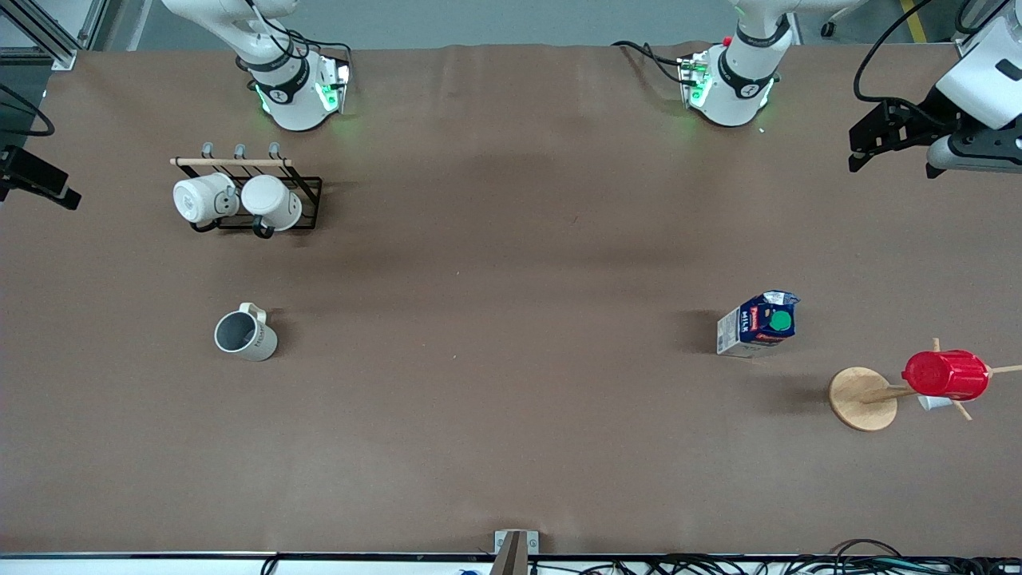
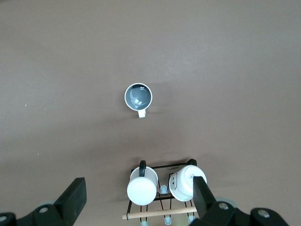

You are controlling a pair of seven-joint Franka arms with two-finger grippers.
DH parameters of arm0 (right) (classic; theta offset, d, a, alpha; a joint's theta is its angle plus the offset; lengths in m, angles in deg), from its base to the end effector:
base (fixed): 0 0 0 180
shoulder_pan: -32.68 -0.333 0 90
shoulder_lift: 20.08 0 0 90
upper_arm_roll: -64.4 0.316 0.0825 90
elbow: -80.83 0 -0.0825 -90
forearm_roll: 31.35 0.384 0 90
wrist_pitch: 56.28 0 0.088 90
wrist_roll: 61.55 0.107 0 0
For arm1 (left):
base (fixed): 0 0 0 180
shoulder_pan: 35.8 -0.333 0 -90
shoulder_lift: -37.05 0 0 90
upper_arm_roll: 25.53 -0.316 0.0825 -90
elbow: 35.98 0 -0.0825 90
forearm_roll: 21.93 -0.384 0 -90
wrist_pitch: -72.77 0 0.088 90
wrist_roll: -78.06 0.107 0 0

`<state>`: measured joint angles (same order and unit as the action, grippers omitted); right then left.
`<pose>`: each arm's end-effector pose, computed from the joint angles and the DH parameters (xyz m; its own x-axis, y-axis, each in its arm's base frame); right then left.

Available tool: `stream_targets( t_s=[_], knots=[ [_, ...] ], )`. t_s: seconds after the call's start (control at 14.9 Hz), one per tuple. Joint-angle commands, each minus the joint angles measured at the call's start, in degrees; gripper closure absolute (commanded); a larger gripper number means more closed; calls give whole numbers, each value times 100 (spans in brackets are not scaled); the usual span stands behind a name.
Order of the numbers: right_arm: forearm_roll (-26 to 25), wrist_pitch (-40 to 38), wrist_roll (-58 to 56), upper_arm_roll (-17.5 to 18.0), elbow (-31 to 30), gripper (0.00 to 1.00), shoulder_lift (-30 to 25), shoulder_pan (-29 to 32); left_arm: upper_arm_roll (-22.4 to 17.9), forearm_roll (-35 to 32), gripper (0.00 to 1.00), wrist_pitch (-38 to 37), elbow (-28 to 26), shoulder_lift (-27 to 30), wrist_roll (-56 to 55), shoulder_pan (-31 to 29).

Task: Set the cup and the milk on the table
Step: 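Reach the right gripper to the grey mug while the left gripper reaches the milk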

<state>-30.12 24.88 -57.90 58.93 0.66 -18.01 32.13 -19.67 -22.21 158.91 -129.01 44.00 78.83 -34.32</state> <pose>0.5474 -0.0434 0.6709 0.9891 -0.1457 -0.0198 -0.1461 -0.9891 -0.0166 0.5049 -0.0681 0.6580 0.9901 -0.1400 0.0002 -0.1400 -0.9900 -0.0172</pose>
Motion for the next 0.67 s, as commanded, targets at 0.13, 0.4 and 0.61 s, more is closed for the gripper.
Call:
stream_targets(
  t_s=[0.13, 0.4, 0.61],
  knots=[
    [54, -64, -57, 55, 81, 0, 31, 107, -15, 72, 0, 17, 161, -131, 196, -51],
    [71, -56, -57, 46, 29, 0, 40, 116, -15, 81, 0, 427, 329, -773, 187, -68],
    [71, 390, -66, 46, -488, 0, 75, 90, -15, 54, 0, 1122, 163, -1309, 187, -130]
  ],
)
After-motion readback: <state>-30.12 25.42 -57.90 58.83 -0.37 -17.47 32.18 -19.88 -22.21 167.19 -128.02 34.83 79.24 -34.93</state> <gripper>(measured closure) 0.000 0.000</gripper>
